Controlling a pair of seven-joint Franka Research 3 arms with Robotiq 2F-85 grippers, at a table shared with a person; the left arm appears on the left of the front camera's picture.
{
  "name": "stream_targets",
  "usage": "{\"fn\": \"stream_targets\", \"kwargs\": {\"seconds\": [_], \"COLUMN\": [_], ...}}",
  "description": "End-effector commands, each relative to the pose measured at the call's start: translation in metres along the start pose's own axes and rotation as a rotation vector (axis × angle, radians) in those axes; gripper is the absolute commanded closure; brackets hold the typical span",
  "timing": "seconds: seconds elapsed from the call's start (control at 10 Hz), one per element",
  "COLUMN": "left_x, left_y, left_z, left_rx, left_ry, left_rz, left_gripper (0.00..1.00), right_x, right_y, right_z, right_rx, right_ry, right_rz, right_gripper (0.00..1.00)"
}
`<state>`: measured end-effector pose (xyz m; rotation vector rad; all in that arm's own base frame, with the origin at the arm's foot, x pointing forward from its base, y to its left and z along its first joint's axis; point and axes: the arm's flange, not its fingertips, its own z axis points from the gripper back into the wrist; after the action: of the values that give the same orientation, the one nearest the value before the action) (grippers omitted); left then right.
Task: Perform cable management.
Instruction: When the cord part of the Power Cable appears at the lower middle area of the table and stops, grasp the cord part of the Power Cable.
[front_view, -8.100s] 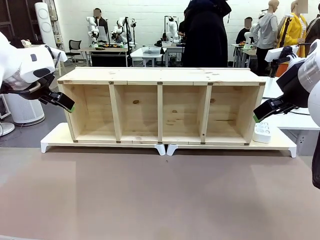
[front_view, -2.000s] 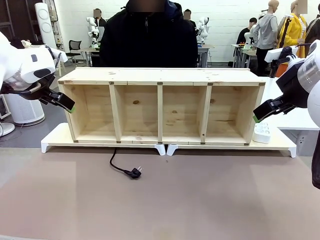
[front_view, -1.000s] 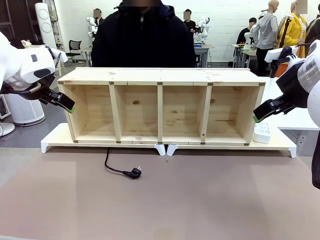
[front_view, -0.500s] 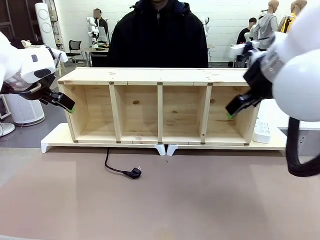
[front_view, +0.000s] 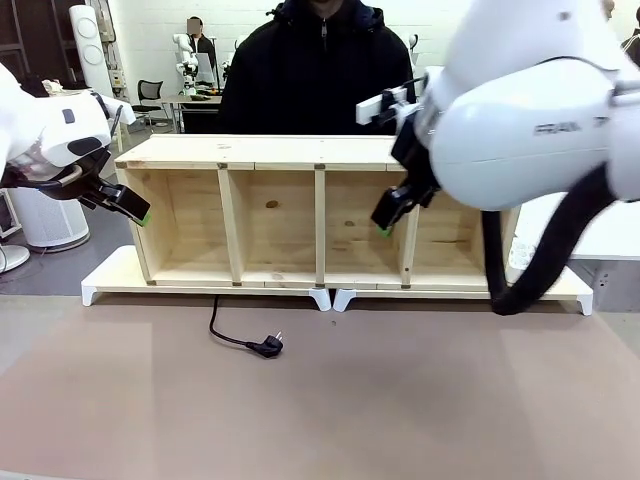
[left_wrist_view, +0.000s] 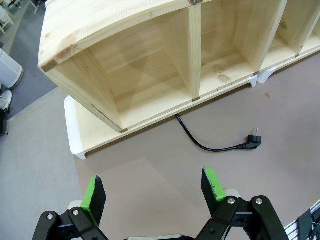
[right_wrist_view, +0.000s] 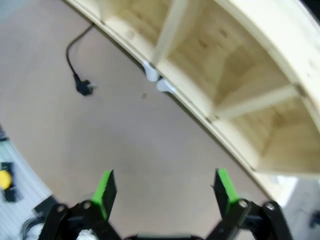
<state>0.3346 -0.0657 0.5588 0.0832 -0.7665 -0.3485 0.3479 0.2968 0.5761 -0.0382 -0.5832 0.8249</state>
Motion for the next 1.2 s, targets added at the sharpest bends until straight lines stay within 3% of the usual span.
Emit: {"fn": "stream_targets", "kwargs": {"seconds": [0.0,0.5,1.1], "left_x": [0.0,0.0,0.0], "left_y": [0.0,0.0,0.0], "left_z": [0.0,0.0,0.0], "left_rx": [0.003,0.003,0.003], "left_ry": [0.001,0.001,0.001], "left_rz": [-0.001,-0.001,-0.001], "left_gripper": [0.0,0.0,0.0], "right_x": [0.038,0.084,0.122], "right_y": [0.014,0.061,0.12], "right_z": [-0.027,-0.113,-0.208], "right_rx": [0.016,0.066,0.216], "right_ry": [0.014,-0.004,0.078], "right_rz": [0.103,0.217,0.31], "right_gripper": [0.0,0.0,0.0]}}
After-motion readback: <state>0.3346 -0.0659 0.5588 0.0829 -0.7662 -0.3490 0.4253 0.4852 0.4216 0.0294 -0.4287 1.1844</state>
